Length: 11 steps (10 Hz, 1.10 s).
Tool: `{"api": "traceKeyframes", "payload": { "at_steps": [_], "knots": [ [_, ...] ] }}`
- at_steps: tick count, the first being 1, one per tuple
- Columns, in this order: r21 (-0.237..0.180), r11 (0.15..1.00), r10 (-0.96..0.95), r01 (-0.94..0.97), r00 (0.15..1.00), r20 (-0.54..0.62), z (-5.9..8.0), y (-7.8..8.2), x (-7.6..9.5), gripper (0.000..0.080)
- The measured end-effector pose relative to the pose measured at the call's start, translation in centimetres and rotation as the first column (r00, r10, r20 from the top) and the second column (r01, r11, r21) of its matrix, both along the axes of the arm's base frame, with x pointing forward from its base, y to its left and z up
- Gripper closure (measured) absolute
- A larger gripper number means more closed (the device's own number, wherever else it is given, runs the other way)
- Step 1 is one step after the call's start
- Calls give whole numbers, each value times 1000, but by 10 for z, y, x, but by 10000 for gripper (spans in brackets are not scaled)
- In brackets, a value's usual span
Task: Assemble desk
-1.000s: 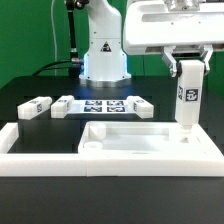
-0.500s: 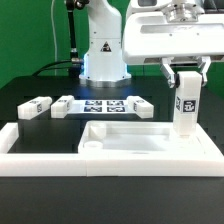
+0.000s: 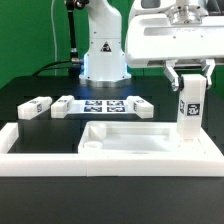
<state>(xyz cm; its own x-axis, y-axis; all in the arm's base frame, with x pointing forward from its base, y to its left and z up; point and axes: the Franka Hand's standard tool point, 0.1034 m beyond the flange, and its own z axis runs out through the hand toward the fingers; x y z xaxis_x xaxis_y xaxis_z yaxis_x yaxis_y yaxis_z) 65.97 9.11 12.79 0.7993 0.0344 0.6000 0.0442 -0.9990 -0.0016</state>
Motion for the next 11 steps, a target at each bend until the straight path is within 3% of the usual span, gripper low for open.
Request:
{"api": "traceKeyframes", "payload": {
  "at_steps": [4, 7, 10, 11],
  "knots": [
    [-5, 1000, 13, -13, 1000, -7, -12, 8, -2, 508],
    [-1, 1000, -9, 9, 998, 58, -13, 11, -6, 508],
    [5, 999, -32, 32, 998, 49, -14, 9, -7, 508],
    [5, 999, -32, 32, 998, 49, -14, 10, -7, 409]
  ]
}}
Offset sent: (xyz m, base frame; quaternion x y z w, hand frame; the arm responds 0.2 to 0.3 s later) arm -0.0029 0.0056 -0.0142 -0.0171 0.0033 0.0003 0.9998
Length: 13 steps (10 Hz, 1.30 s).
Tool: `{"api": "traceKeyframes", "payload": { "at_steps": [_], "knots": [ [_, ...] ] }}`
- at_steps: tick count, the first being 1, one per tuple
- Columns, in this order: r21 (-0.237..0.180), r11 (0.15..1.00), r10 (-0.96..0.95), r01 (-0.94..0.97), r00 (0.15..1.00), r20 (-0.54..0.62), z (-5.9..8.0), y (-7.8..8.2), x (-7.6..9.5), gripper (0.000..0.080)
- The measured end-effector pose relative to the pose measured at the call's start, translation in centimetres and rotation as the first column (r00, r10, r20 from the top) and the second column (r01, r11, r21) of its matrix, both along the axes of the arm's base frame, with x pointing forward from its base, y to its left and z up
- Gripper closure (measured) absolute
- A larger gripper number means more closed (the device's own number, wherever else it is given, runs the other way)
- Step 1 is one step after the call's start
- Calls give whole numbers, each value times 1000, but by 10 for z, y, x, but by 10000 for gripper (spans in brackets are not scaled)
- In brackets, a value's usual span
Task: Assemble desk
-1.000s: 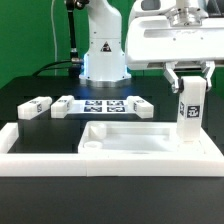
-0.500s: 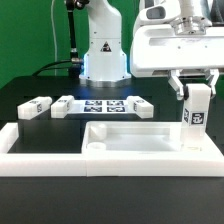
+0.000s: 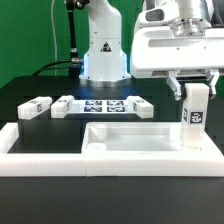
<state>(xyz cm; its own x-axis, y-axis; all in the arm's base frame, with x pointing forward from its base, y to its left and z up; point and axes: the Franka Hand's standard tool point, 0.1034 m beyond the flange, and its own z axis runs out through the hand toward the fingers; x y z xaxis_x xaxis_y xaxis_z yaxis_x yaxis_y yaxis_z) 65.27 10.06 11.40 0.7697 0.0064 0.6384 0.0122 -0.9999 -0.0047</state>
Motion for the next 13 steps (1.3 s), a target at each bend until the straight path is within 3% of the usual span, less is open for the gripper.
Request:
{"api": "traceKeyframes", "payload": {
  "at_steps": [1, 2, 8, 9, 10, 13],
  "knots": [
    [0, 1000, 0, 0, 1000, 0, 0, 0, 0, 269],
    [0, 1000, 0, 0, 1000, 0, 0, 0, 0, 181],
    [2, 1000, 6, -6, 999, -38, -3, 1, -1, 150],
    [-56, 994, 91, -95, 994, -64, 3, 1, 2, 150],
    [-61, 992, 103, -108, 992, -77, 10, 0, 3, 150],
    [6, 993, 110, -114, 939, -326, 5, 11, -2, 150]
  ]
}}
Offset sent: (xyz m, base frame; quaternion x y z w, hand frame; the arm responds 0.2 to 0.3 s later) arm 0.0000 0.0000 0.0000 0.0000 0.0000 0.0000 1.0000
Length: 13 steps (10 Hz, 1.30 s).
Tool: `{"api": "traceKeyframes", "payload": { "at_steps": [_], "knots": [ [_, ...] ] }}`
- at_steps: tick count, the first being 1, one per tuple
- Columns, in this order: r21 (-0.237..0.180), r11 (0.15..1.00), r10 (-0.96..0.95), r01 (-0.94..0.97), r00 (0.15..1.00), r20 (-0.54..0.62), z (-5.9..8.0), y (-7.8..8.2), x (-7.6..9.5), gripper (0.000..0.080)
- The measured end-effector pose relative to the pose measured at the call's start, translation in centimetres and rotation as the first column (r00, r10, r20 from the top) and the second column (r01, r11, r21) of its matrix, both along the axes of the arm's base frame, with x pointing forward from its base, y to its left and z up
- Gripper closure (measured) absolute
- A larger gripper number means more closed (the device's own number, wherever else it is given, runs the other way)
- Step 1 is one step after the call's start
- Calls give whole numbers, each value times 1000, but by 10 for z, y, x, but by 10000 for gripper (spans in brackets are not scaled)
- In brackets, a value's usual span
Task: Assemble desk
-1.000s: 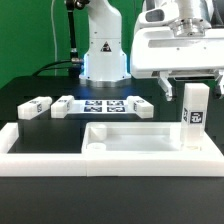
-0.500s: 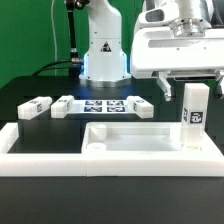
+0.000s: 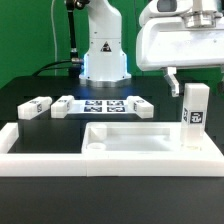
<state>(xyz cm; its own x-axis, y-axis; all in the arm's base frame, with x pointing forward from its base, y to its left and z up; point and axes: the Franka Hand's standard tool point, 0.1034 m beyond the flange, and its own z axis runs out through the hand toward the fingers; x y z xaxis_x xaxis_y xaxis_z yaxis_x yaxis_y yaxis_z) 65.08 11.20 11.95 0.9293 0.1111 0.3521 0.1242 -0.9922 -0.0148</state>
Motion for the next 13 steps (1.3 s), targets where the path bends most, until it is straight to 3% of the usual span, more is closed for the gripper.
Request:
{"api": "traceKeyframes", "payload": {
  "at_steps": [2, 3, 4, 7, 10, 11, 12, 13],
  "knots": [
    [9, 1000, 2, -1, 986, -169, -3, 1, -9, 150],
    [-4, 1000, 0, -1, 960, -281, 2, -8, -3, 150],
    [-11, 1000, -14, 12, 964, -267, 5, -14, 11, 150],
    [-26, 997, -81, 76, 944, -320, 4, -25, 10, 150],
    [-25, 994, -109, 106, 942, -318, 4, -25, 10, 150],
    [-25, 994, -110, 107, 942, -318, 4, -25, 10, 280],
    [-22, 982, -186, 189, 929, -321, 4, -25, 10, 280],
    [-19, 962, -263, 272, 909, -324, 4, -25, 10, 420]
  ]
}}
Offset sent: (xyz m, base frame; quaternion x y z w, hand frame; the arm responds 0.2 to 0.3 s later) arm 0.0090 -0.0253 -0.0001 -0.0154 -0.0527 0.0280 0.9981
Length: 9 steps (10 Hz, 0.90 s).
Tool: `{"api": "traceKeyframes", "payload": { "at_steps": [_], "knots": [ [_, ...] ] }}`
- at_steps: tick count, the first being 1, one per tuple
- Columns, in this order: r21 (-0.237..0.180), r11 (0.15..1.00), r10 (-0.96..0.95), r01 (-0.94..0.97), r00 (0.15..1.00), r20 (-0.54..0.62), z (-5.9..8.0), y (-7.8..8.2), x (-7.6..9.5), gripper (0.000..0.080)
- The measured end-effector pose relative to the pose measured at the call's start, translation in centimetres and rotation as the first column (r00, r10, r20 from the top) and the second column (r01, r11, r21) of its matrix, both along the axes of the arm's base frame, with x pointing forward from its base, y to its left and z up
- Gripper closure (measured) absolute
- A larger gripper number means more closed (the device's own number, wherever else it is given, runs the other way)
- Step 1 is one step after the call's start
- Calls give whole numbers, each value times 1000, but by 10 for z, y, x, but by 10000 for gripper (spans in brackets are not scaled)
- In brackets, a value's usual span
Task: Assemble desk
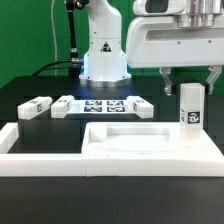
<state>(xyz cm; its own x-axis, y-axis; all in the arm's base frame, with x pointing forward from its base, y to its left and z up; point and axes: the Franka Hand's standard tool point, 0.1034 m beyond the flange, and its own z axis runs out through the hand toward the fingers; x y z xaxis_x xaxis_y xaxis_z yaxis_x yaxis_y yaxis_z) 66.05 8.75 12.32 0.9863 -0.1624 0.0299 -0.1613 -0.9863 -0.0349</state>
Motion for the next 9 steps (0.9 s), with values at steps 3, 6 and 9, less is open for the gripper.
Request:
{"api": "traceKeyframes", "payload": {
  "at_steps": [3, 6, 9],
  "knots": [
    [18, 959, -285, 284, 958, 27, -1, 5, 3, 509],
    [58, 779, -626, 625, 780, -3, -2, 3, 4, 509],
    [105, 466, -875, 879, 475, -94, -3, 3, 3, 508]
  ]
}}
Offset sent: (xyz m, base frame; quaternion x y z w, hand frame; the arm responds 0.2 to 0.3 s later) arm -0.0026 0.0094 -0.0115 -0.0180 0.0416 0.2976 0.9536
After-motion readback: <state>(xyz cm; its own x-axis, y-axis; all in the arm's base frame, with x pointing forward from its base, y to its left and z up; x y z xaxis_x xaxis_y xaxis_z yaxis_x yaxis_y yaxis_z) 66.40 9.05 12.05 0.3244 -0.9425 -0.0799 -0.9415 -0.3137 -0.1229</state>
